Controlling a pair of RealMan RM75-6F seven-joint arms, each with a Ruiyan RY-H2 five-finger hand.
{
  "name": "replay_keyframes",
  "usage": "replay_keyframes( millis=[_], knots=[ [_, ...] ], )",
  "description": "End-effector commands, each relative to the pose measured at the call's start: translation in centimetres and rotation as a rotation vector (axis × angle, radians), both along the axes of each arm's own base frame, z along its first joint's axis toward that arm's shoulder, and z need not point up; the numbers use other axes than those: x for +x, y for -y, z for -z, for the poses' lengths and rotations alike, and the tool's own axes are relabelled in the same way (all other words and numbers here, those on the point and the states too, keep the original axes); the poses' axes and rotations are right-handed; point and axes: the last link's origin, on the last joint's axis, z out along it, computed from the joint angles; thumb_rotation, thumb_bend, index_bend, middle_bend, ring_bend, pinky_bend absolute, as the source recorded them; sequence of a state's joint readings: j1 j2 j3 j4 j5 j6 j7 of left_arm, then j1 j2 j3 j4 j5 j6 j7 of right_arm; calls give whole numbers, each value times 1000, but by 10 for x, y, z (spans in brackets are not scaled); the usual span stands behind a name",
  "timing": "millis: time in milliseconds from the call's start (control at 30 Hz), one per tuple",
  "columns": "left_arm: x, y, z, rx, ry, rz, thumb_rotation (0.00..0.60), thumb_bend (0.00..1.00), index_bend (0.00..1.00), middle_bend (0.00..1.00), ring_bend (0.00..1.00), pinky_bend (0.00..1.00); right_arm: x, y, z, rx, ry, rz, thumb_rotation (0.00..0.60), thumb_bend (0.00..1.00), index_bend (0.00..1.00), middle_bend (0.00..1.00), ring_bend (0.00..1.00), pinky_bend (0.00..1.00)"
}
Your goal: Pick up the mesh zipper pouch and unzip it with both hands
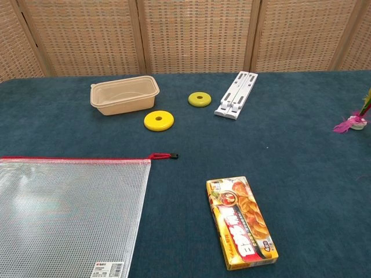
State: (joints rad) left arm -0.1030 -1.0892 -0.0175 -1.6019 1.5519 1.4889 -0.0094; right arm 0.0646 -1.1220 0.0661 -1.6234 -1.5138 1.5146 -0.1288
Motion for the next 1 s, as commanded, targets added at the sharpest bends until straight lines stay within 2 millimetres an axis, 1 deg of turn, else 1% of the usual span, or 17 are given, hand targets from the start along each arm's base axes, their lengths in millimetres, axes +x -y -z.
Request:
replay_keyframes(
  millis=[33, 267, 300, 333, 367, 400, 433, 500, 533, 600, 633, 700, 767, 800, 833, 900, 1000],
  knots=[
    [0, 0, 0, -1, 2, 6, 600, 0, 0, 0, 0, 0, 0, 0, 0, -1, 1, 2, 600, 0, 0, 0, 0, 0],
    [-1, -7, 8, -32, 5, 6, 600, 0, 0, 9, 3, 1, -1, 1, 0, 2, 13, 10, 600, 0, 0, 0, 0, 0],
    [1, -11, 10, -36, 8, 13, 600, 0, 0, 89, 61, 47, -1, 2, 0, 2, 12, 10, 600, 0, 0, 0, 0, 0],
    [3, -15, 12, -41, 11, 22, 600, 0, 0, 236, 186, 175, -1, 2, 1, 2, 9, 12, 600, 0, 0, 0, 0, 0],
    [6, -21, 16, -52, 15, 31, 600, 0, 0, 356, 294, 293, -2, 2, 1, 2, 6, 15, 600, 0, 0, 0, 0, 0],
    [8, -25, 20, -60, 20, 40, 600, 0, 12, 543, 476, 492, -2, 2, 1, 2, 4, 17, 600, 0, 0, 0, 0, 0],
    [13, -32, 24, -69, 26, 60, 600, 0, 43, 679, 617, 660, -3, 2, 1, 2, 1, 20, 600, 0, 0, 0, 0, 0],
    [28, -52, 37, -85, 14, 122, 600, 0, 124, 836, 776, 841, -4, 3, 1, 5, 3, 30, 600, 0, 0, 0, 0, 0],
    [38, -64, 45, -100, 0, 148, 600, 0, 168, 894, 833, 912, -4, 3, 1, 9, 10, 34, 600, 0, 0, 0, 0, 0],
    [56, -82, 59, -137, -25, 178, 600, 0, 238, 956, 895, 980, -4, 3, 0, 11, 13, 37, 600, 0, 0, 0, 0, 0],
    [62, -88, 63, -149, -37, 187, 600, 0, 267, 975, 913, 992, -3, 4, 0, 12, 13, 38, 600, 0, 0, 0, 0, 0],
    [82, -105, 74, -175, -65, 207, 600, 0, 315, 996, 939, 1000, -3, 5, 0, 13, 13, 41, 600, 0, 0, 0, 0, 0],
    [102, -122, 86, -199, -74, 215, 600, 0, 336, 1000, 952, 1000, -2, 6, 0, 9, 9, 42, 600, 0, 0, 0, 0, 0],
    [127, -139, 104, -255, -69, 234, 600, 0, 340, 1000, 955, 1000, -3, 7, -1, 3, 0, 51, 600, 0, 0, 0, 0, 0],
    [137, -150, 115, -280, -76, 224, 600, 0, 347, 1000, 957, 1000, -4, 8, 0, 2, -2, 56, 600, 0, 0, 0, 0, 0],
    [154, -166, 135, -320, -92, 212, 600, 0, 360, 1000, 958, 1000, -6, 9, 0, 3, -9, 68, 600, 0, 0, 0, 0, 0],
    [171, -180, 161, -370, -93, 187, 600, 33, 390, 1000, 958, 1000, -9, 11, 1, 1, -20, 81, 600, 0, 0, 0, 0, 0]
  ],
)
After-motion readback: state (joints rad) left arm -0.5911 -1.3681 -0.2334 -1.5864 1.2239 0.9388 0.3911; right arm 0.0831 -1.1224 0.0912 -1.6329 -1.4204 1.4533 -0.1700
